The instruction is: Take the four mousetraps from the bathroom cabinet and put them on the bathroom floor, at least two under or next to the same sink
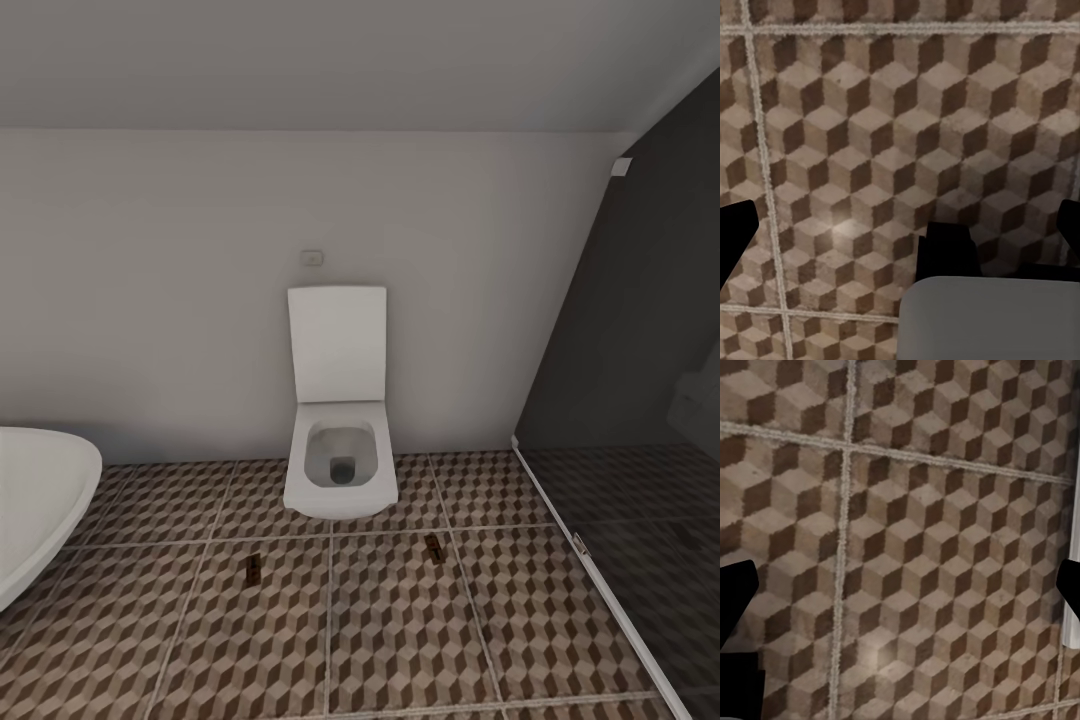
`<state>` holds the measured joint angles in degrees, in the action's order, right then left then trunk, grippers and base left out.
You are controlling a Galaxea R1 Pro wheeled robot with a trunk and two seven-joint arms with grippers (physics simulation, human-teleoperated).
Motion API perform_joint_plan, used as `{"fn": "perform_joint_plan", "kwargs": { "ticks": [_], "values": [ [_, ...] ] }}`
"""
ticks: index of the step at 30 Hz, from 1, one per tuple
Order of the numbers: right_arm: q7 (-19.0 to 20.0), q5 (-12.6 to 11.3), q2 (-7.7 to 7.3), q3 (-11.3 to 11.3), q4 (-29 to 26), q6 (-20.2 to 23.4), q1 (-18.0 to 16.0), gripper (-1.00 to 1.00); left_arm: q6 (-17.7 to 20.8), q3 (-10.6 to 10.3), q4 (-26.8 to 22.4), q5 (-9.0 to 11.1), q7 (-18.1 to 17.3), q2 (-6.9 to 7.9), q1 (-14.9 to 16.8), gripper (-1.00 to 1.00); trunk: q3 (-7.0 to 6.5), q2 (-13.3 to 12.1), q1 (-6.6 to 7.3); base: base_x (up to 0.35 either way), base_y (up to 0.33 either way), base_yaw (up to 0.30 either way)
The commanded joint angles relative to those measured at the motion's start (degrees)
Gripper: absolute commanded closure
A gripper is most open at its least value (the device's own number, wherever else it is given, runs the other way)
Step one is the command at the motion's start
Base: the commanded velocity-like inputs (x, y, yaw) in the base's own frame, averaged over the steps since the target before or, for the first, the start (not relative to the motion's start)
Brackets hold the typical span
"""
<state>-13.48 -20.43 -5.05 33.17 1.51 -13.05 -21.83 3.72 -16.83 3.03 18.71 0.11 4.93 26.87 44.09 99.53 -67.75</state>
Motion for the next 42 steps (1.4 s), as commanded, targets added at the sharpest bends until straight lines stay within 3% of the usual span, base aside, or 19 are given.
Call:
{"fn": "perform_joint_plan", "kwargs": {
  "ticks": [1, 42],
  "values": [
    [-0.02, -0.49, 0.00, 0.48, 0.16, -0.30, -0.05, -1.00, 0.14, -0.48, 0.05, 0.53, 0.00, -0.01, 0.06, -1.00, 0.04, 0.02, 0.01, 0.000, 0.000, 0.000],
    [-0.03, -0.52, 0.02, 0.49, 0.16, -0.30, -0.05, -1.00, 0.14, -0.48, 0.05, 0.53, -0.02, -0.01, 0.05, -1.00, 0.04, 0.02, 0.01, 0.000, 0.000, 0.000]
  ]
}}
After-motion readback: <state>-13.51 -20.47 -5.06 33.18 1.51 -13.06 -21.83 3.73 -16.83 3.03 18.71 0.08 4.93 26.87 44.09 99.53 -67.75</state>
